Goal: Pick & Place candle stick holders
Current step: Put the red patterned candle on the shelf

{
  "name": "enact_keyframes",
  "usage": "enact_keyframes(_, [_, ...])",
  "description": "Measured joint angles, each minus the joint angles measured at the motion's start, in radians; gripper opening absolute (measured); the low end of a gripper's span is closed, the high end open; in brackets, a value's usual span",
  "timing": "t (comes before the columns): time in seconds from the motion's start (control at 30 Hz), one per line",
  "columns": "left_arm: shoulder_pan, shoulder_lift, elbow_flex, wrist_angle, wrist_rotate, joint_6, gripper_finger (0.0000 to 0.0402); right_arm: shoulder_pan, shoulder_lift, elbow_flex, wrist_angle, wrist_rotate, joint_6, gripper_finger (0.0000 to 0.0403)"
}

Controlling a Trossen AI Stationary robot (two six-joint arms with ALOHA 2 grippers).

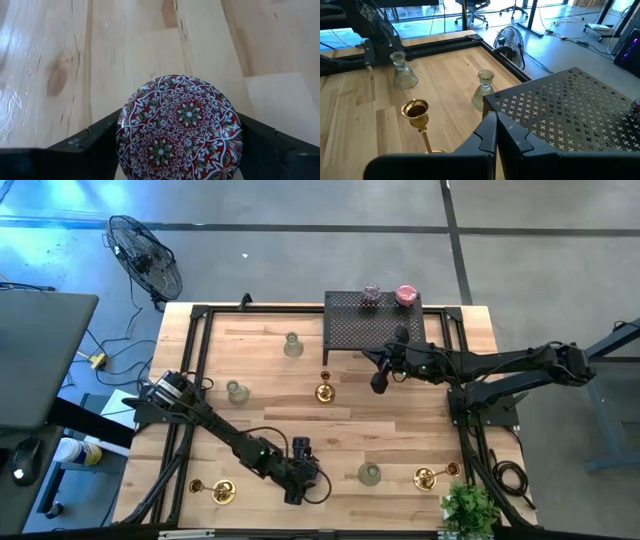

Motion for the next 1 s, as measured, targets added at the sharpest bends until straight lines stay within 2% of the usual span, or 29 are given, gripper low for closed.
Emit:
enact_keyframes(0.17, [0.000,0.000,0.000,0.001,-0.004,0.007,0.0291,0.000,0.000,0.000,-0.019,0.000,-0.002,0.0000])
enact_keyframes(0.37, [0.001,-0.041,0.000,-0.024,-0.005,0.016,0.0306,0.000,0.000,0.000,-0.033,0.000,-0.002,0.0000])
enact_keyframes(0.53, [0.014,-0.170,0.000,-0.094,-0.004,0.052,0.0294,0.000,0.000,0.000,-0.036,-0.001,-0.002,0.0000])
enact_keyframes(0.7, [0.052,-0.340,0.000,-0.157,-0.010,0.102,0.0298,0.000,0.000,0.000,-0.039,-0.004,0.003,0.0000])
enact_keyframes(0.83, [0.134,-0.472,0.000,-0.229,-0.026,0.105,0.0300,0.000,0.000,0.000,-0.041,-0.015,0.009,0.0000])
enact_keyframes(1.0, [0.289,-0.597,0.000,-0.281,-0.034,0.105,0.0298,0.000,0.000,0.000,-0.041,-0.023,0.016,0.0000])
